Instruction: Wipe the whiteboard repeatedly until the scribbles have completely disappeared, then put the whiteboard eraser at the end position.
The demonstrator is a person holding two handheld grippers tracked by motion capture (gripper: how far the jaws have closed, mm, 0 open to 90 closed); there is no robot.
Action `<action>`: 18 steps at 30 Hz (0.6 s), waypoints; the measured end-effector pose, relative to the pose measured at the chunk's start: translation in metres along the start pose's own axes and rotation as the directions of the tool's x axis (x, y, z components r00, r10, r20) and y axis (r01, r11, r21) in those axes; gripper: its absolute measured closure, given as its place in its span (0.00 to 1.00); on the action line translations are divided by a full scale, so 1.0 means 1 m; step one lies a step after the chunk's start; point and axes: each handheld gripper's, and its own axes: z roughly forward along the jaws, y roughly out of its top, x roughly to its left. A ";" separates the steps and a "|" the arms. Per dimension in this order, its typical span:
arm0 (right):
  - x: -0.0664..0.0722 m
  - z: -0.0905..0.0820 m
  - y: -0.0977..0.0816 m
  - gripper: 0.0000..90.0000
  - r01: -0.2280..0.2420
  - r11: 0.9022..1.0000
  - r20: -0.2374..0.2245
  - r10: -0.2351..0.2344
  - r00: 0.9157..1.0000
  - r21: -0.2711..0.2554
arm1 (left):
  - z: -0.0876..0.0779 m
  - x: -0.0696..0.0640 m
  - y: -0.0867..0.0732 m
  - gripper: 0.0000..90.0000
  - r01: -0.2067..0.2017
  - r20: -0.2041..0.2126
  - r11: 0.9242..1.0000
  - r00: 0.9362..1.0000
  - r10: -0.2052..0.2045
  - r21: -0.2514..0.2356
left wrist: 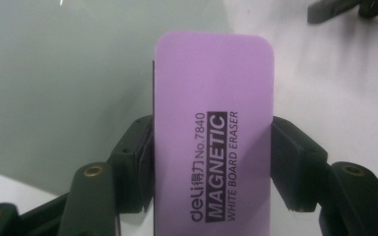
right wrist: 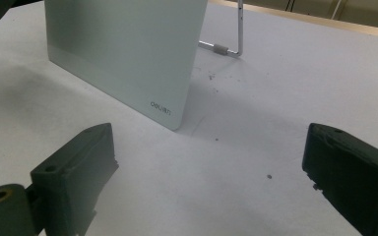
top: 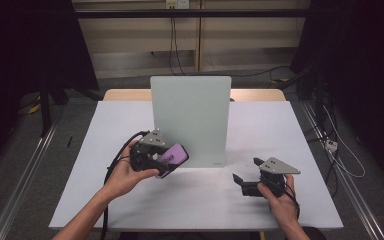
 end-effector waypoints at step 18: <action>-0.001 0.003 0.001 0.06 -0.014 1.000 0.003 0.014 1.000 0.002 | 0.012 -0.016 0.000 0.45 -0.036 0.053 0.997 0.998 0.032 0.075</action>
